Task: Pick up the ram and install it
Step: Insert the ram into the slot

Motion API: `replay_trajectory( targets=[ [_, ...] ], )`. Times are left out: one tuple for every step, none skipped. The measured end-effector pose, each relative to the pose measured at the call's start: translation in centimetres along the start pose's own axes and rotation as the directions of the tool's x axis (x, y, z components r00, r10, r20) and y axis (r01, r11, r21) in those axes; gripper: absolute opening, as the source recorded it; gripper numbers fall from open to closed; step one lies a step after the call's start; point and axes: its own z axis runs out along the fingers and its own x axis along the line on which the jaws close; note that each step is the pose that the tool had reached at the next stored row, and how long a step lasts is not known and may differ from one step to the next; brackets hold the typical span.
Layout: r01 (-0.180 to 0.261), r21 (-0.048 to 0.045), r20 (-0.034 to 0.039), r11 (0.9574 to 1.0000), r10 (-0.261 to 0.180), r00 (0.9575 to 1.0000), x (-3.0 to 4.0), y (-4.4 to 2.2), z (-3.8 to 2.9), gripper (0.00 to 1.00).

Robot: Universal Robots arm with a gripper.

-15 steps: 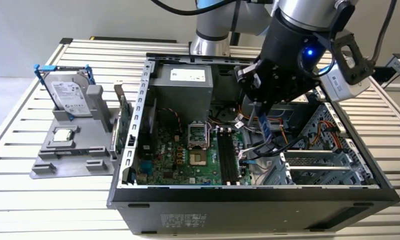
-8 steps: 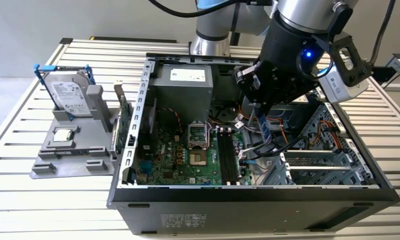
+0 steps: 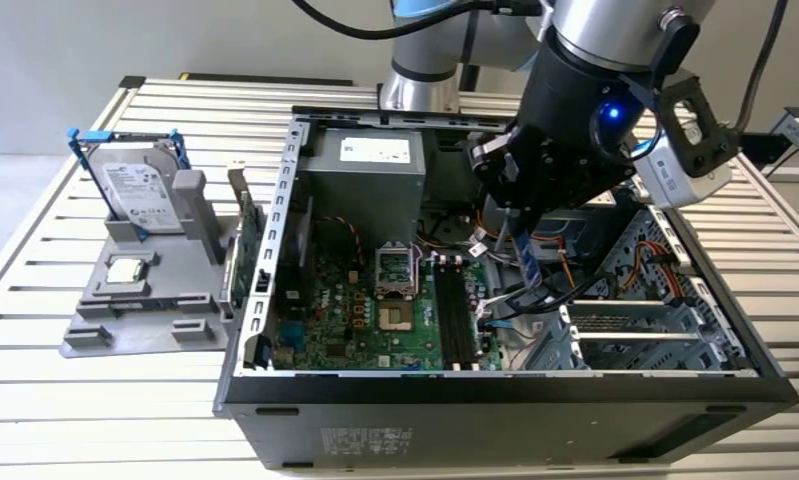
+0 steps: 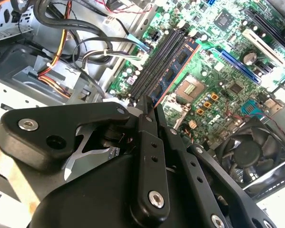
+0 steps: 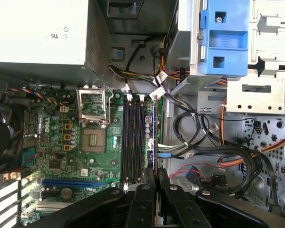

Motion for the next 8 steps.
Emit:
replay_trajectory(
  targets=[
    [0.000,-0.0001,0.0000,1.0000,0.000,1.0000,0.00,0.00,0.04,0.00],
    [0.000,-0.0002,0.0001,1.0000,0.000,1.0000,0.00,0.00,0.08,0.00],
    [0.000,-0.0003,0.0001,1.0000,0.000,1.0000,0.00,-0.01,0.12,0.00],
    [0.000,-0.0002,0.0000,1.0000,0.000,1.0000,0.00,-0.01,0.16,0.00],
    [0.000,-0.0002,0.0001,1.0000,0.000,1.0000,0.00,-0.01,0.21,0.00],
    [0.000,-0.0002,0.0000,1.0000,0.000,1.0000,0.00,-0.02,0.27,0.00],
    [0.000,-0.0002,0.0000,1.0000,0.000,1.0000,0.00,-0.02,0.33,0.00],
    [0.000,-0.0002,0.0001,1.0000,0.000,1.0000,0.00,-0.02,0.40,0.00]
  ],
)
